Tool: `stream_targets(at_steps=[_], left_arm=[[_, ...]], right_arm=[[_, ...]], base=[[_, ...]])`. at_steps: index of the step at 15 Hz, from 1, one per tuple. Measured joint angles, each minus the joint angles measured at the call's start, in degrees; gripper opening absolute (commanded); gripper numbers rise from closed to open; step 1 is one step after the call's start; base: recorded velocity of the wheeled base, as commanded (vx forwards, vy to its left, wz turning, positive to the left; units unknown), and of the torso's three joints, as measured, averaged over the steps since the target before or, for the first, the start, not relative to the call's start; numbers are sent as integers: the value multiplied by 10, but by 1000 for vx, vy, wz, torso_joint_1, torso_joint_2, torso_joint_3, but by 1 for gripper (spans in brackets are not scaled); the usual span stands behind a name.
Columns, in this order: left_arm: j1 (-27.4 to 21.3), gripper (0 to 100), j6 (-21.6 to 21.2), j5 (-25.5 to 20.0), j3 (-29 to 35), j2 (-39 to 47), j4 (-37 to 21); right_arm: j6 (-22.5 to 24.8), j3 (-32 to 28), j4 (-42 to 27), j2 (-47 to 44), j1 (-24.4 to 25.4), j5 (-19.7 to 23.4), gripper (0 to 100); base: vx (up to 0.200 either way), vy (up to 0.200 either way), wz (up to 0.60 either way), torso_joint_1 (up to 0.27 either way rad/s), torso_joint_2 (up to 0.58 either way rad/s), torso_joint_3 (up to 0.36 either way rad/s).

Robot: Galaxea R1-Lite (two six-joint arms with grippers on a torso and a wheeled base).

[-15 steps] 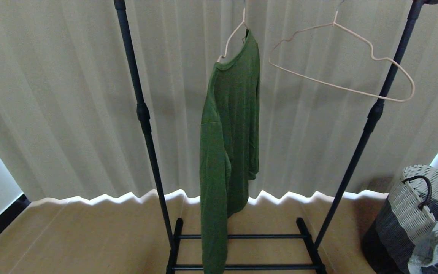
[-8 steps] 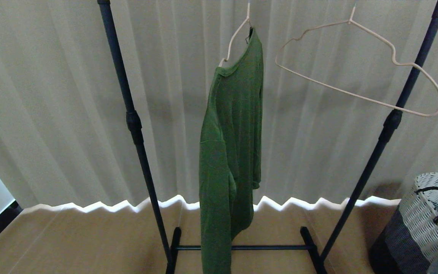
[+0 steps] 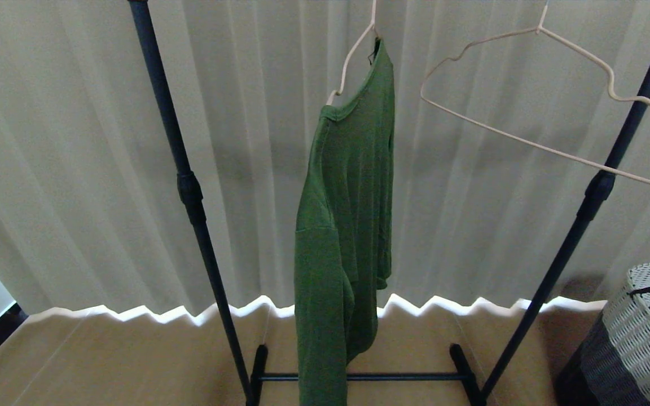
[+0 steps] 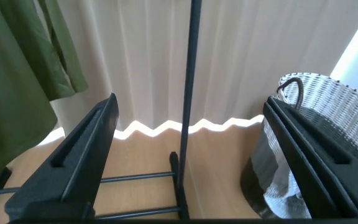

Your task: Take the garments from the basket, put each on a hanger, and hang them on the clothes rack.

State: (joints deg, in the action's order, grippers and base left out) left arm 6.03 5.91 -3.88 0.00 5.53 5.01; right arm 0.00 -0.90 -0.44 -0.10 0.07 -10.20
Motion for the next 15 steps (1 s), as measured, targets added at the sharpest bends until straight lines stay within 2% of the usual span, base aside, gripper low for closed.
stream_targets(at_steps=[4,15], left_arm=[[0,100,-32,0,0,0,-3],[0,100,-32,-2,0,1,-1]], right_arm=[[0,0,0,0,0,2,100],[0,0,0,0,0,3,100]], base=[[0,-200,0,-4,4,4],[0,-200,0,3,3,1]])
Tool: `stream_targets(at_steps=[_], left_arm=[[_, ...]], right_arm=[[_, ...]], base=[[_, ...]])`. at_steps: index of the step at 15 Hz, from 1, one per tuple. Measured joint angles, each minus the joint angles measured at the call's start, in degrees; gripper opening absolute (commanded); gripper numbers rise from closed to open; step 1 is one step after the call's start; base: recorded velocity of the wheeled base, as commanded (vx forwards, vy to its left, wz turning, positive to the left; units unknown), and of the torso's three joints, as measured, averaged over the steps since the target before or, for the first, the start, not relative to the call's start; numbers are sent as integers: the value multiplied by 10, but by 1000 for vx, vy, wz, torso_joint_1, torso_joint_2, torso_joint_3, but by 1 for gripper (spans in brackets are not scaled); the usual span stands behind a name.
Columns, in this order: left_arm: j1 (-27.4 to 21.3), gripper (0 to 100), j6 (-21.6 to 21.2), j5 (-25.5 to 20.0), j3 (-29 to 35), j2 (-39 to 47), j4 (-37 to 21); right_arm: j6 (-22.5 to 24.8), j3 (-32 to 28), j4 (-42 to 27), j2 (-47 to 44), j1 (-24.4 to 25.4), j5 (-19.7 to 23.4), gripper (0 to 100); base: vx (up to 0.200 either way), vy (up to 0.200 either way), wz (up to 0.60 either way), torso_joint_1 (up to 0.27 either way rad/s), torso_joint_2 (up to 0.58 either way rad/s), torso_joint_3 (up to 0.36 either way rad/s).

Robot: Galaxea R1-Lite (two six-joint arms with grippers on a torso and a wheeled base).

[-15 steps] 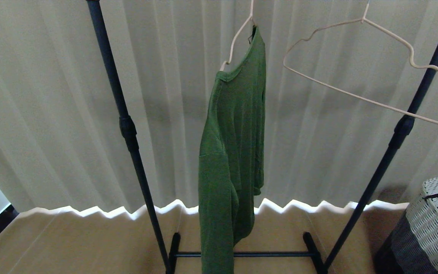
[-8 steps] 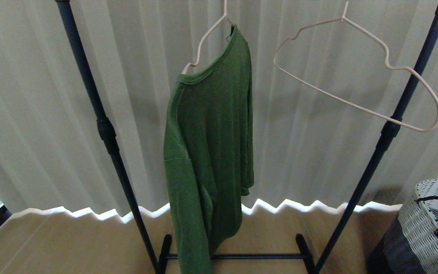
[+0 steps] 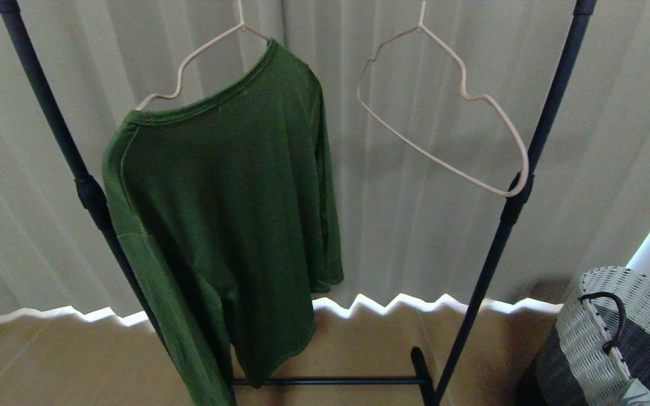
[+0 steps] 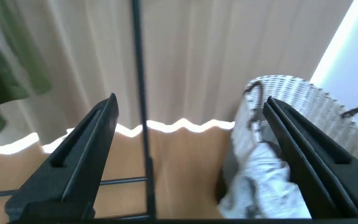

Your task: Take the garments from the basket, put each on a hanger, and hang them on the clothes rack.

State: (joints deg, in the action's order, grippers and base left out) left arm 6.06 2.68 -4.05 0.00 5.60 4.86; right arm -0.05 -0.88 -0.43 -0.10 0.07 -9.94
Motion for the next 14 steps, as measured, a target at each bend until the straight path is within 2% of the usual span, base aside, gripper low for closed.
stream_targets(at_steps=[5,14], left_arm=[[0,100,0,0,0,0,-1],[0,100,-7,-2,0,1,-2]], right_arm=[[0,0,0,0,0,0,100],[-2,0,0,0,0,-1,100]], base=[[0,-200,0,3,1,3],[0,0,0,0,0,0]])
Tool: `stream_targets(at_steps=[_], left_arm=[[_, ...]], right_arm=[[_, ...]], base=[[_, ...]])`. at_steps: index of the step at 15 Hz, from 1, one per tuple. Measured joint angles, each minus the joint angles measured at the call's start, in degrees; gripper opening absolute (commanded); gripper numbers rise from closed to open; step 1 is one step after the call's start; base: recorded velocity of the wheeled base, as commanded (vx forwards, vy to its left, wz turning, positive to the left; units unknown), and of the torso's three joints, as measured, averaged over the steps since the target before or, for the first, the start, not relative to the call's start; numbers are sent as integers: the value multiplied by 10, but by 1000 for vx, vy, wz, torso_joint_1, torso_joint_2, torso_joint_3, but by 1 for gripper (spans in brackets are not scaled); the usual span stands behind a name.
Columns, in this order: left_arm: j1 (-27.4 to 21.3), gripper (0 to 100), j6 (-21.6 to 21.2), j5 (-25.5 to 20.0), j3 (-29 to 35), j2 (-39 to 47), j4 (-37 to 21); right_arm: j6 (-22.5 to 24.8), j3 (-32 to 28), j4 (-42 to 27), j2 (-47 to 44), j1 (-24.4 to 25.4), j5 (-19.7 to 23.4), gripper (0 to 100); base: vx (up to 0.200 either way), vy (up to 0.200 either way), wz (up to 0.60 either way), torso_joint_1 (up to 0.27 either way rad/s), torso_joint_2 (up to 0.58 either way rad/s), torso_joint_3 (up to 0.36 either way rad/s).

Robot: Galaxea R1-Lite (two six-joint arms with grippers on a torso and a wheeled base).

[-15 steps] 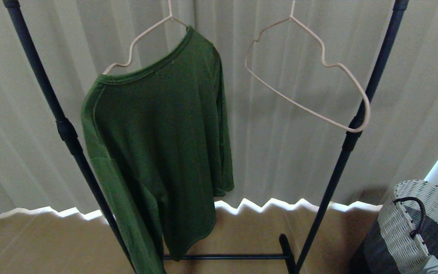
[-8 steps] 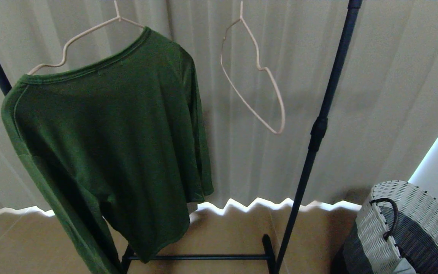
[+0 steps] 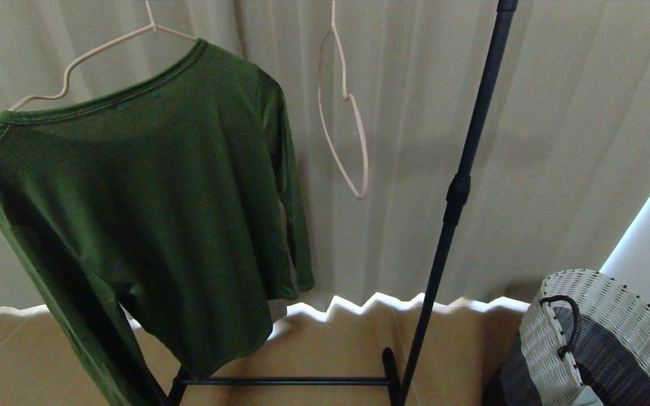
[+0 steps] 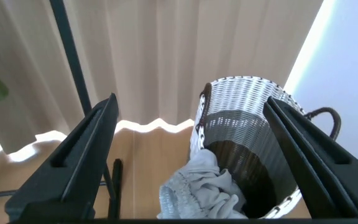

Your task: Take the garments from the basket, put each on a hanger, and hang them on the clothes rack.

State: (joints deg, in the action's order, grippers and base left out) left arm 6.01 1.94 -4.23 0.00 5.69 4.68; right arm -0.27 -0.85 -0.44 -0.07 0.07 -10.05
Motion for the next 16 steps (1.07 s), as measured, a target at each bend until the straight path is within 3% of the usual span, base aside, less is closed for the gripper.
stream_targets(at_steps=[6,16], left_arm=[[0,100,-21,-4,0,0,0],[0,100,-19,-5,0,0,-1]], right_arm=[[9,0,1,0,0,-2,100],[4,-7,0,0,0,4,100]], base=[[-200,0,0,0,3,3],[0,0,0,0,0,0]])
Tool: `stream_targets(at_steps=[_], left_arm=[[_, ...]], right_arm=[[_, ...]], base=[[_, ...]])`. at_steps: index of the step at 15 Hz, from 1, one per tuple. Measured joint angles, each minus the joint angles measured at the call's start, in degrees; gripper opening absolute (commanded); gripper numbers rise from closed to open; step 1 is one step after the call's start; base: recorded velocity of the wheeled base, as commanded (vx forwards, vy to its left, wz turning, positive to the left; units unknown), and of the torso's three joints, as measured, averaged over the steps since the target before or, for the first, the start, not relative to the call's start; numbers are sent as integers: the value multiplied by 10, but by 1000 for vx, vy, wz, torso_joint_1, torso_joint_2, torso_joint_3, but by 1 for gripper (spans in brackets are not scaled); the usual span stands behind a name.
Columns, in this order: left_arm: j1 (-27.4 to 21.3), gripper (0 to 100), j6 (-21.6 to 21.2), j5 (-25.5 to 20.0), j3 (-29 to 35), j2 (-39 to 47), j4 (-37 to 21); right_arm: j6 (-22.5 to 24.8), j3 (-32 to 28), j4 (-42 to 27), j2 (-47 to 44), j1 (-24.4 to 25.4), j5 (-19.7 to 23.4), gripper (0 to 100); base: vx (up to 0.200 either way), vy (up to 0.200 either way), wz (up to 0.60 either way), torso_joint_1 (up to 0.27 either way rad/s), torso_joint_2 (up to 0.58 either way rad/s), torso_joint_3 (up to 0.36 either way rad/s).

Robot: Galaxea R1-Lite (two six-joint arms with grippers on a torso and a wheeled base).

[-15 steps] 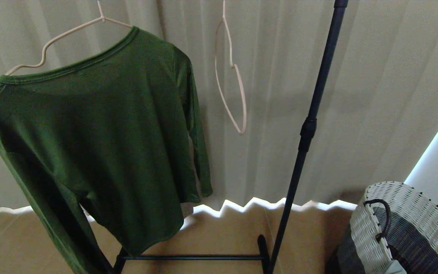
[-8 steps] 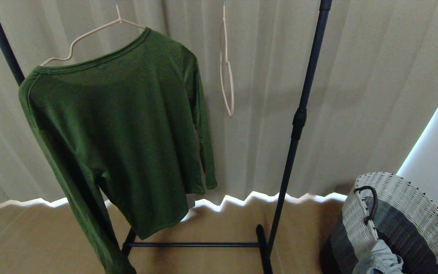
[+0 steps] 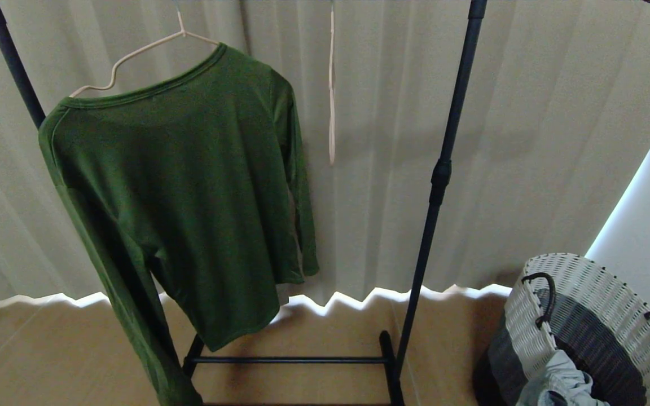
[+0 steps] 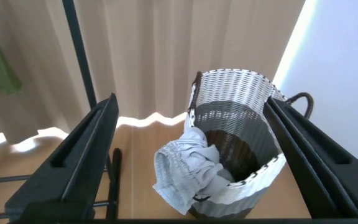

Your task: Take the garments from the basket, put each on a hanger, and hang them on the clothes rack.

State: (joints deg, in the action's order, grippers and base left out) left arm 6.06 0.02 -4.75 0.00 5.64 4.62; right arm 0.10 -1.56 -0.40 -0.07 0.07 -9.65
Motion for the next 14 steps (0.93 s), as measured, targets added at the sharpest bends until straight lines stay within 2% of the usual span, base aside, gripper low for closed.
stream_targets(at_steps=[2,5,9,12,14], left_arm=[[0,100,0,-1,0,0,0],[0,100,-2,-28,0,0,0],[0,100,-2,-32,0,0,0],[0,100,-3,-33,0,0,0],[0,100,-4,-33,0,0,0]], right_arm=[[9,-36,-22,-4,1,15,100],[100,-113,-90,-59,17,27,100],[155,-196,-111,-238,41,24,100],[233,-227,-99,-400,46,16,100],[284,-235,-79,-498,46,-5,100]], base=[[0,0,0,0,0,0],[0,0,0,0,0,0],[0,0,0,0,0,0],[0,0,0,0,0,0],[0,0,0,0,0,0]])
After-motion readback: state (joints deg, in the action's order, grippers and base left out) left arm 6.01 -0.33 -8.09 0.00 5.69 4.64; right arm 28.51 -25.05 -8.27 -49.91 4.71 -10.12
